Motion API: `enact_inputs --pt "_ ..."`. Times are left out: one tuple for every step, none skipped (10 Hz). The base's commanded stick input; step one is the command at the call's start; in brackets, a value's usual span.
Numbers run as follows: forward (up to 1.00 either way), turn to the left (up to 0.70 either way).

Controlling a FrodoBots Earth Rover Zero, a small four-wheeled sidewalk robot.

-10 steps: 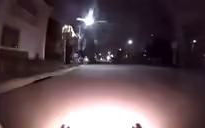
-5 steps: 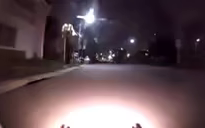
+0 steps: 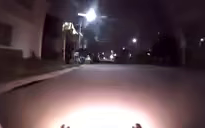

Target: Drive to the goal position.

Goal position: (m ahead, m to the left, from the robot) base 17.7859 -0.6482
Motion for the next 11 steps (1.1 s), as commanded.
enact_inputs --pt "1.0 0.0" --pt "1.0 0.0" --pt "1.0 -0.01" --pt "1.0 -0.25" --pt "1.0 -0.24" --pt "1.0 0.0" --pt "1.0 0.0" --pt "1.0 0.0" --pt "1.0 0.0" --pt "1.0 0.0" --pt "1.0 0.0"
